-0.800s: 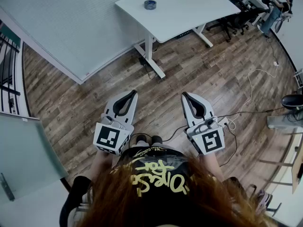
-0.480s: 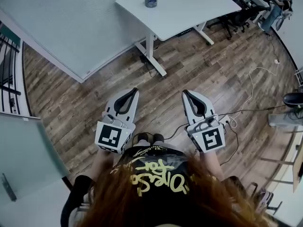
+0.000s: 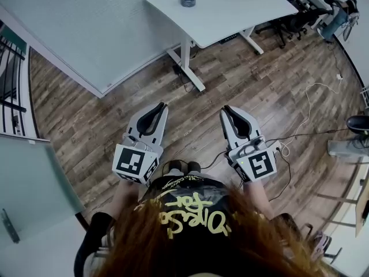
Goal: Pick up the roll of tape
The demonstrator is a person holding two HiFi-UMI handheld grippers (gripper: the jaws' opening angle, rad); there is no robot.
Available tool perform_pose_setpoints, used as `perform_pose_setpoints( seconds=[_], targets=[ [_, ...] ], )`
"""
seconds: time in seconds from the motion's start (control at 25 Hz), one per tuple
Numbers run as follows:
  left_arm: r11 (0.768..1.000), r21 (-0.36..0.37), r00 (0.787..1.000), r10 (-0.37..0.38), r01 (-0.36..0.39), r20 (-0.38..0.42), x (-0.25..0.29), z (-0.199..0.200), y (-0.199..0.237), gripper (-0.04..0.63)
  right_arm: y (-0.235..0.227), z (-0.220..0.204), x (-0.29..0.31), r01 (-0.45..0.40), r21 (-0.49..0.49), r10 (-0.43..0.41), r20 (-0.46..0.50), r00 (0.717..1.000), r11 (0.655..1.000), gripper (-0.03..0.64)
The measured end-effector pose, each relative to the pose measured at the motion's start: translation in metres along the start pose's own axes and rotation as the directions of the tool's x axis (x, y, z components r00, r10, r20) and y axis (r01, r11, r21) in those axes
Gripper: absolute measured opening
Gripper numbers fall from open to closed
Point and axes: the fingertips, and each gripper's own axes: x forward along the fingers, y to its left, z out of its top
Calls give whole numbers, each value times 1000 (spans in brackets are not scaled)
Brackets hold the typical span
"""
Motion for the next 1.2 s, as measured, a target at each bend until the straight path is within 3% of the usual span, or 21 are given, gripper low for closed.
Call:
perform_pose_setpoints(
  seconds=[0.04,0.12,0.24,0.36,0.8,1.2],
  targets=[
    [1000,-5,1000,1,-1,4,0,0,2,28,0,0,2,1,5,-1,5,1000,1000,11],
    [1000,-12,1000,9,-9,20,-1,3,5,85,-3,1,4,7,14,-7,29,1000,1000,106],
    [998,-54,997,36,-32,62,-4,9,12,271,-13,0,3,50,19,-50,32,998,999,258],
    [995,-75,996,63,-58,65,-7,7,20,356,-17,-2,2,80,26,-80,27,996,996,284],
    [996,-26,996,85,-83,42,-22,4,51,368,-3,-7,18,66,58,-67,14,998,996,283],
    [1000,-4,1000,20,-20,19,-26,-17,73,368,19,-14,38,98,40,-99,24,995,994,283]
  ],
)
